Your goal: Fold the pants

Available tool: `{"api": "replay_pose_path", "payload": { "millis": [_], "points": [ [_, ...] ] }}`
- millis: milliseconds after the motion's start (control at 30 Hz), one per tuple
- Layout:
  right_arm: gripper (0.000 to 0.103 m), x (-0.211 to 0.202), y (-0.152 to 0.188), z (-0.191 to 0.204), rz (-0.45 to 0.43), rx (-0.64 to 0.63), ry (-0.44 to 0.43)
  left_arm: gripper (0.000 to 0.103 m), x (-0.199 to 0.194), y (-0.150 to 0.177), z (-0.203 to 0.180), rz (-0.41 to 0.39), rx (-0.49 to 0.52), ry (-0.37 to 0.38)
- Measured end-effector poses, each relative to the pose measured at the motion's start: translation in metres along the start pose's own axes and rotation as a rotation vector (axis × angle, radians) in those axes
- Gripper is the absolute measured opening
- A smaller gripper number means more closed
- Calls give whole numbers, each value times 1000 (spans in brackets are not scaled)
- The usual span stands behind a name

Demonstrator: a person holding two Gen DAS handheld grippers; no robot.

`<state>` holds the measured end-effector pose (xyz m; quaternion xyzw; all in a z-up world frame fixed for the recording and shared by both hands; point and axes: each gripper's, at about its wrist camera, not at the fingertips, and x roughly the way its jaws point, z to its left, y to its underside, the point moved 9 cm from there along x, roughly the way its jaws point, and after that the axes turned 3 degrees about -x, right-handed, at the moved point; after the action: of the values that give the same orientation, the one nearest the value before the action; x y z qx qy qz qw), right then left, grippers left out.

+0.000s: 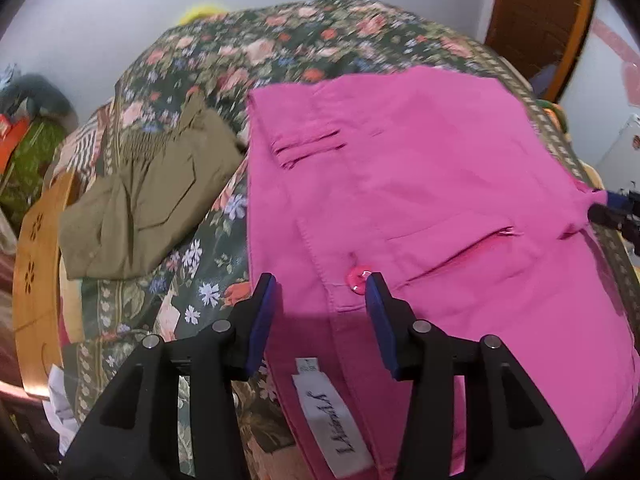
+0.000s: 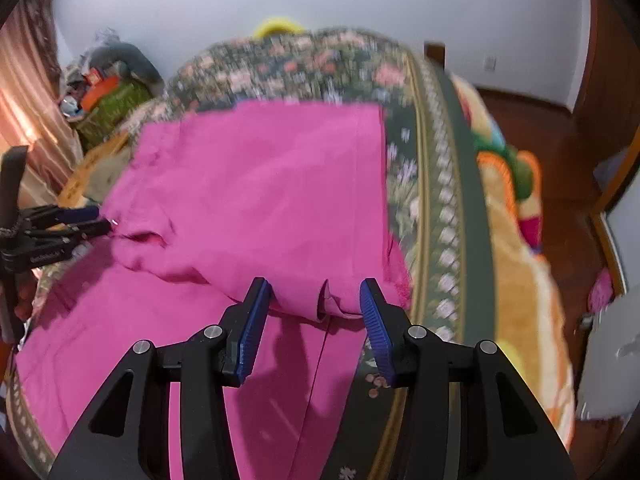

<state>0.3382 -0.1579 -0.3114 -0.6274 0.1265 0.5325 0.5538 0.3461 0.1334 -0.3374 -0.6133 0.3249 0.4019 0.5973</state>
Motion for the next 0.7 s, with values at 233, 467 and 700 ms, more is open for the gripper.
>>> {"api": "replay_pose_path", "payload": {
  "millis": [233, 467, 700],
  "points": [
    [4, -13, -9, 13, -92, -30, -16, 60, 2, 0, 3, -35, 22, -43],
    [3, -18, -33, 15, -127, -61, 21, 61, 6, -4, 10, -51, -21, -42],
    [3, 44, -16, -11, -2, -39, 74, 76, 17, 1, 22, -33, -113, 15]
  ]
}}
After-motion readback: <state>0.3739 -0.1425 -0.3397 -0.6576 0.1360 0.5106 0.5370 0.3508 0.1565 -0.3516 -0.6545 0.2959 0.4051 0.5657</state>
